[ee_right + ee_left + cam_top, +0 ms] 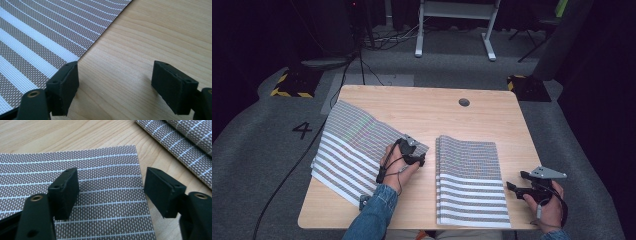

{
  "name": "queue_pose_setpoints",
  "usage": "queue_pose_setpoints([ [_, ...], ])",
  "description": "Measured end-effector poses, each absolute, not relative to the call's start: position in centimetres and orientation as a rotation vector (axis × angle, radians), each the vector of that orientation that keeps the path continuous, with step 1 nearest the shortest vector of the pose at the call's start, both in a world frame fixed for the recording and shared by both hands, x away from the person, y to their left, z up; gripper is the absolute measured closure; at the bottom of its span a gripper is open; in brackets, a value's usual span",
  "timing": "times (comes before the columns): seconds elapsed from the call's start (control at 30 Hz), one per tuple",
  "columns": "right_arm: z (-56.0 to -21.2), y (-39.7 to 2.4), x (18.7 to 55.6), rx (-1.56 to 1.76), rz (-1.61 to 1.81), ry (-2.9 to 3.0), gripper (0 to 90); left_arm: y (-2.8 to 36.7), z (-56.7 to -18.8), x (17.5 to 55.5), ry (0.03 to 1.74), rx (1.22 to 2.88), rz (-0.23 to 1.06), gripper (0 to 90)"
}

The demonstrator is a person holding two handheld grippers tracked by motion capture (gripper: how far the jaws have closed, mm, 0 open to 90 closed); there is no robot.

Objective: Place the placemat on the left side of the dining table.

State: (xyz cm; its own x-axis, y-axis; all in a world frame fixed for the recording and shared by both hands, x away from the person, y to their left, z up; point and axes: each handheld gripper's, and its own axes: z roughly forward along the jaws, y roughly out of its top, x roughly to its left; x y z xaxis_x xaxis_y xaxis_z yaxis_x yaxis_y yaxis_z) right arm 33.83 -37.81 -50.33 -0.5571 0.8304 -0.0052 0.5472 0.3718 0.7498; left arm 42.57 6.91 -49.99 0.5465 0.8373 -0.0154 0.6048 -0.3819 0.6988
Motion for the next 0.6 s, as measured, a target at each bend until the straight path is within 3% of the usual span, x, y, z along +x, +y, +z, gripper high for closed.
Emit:
queue_pose_setpoints([
  [0.2,-50.3,-37.8,33.8,1.200,1.014,2.255,22.4,7.2,-49.9,42.8,1.148,2.119,0.456,40.2],
  [0.23,-50.3,-37.8,33.8,1.200,1.013,2.255,22.4,7.5,-49.8,42.9,1.144,2.118,0.451,51.6],
  [0.27,-50.3,-37.8,33.8,1.200,1.013,2.255,22.4,7.5,-49.8,42.9,1.144,2.118,0.451,57.0],
  [0.3,-50.3,-37.8,33.8,1.199,1.014,2.255,22.4,7.6,-49.7,43.0,1.137,2.130,0.450,57.0],
  [0.33,-50.3,-37.8,33.8,1.199,1.014,2.255,22.4,7.7,-49.6,43.1,1.131,2.141,0.455,67.0],
  [0.43,-50.3,-37.8,33.8,1.199,1.014,2.255,22.4,8.1,-49.3,43.3,1.148,2.158,0.459,81.1],
  [0.6,-50.3,-37.8,33.8,1.199,1.014,2.255,22.4,8.5,-49.0,43.4,1.150,2.149,0.458,85.1],
])
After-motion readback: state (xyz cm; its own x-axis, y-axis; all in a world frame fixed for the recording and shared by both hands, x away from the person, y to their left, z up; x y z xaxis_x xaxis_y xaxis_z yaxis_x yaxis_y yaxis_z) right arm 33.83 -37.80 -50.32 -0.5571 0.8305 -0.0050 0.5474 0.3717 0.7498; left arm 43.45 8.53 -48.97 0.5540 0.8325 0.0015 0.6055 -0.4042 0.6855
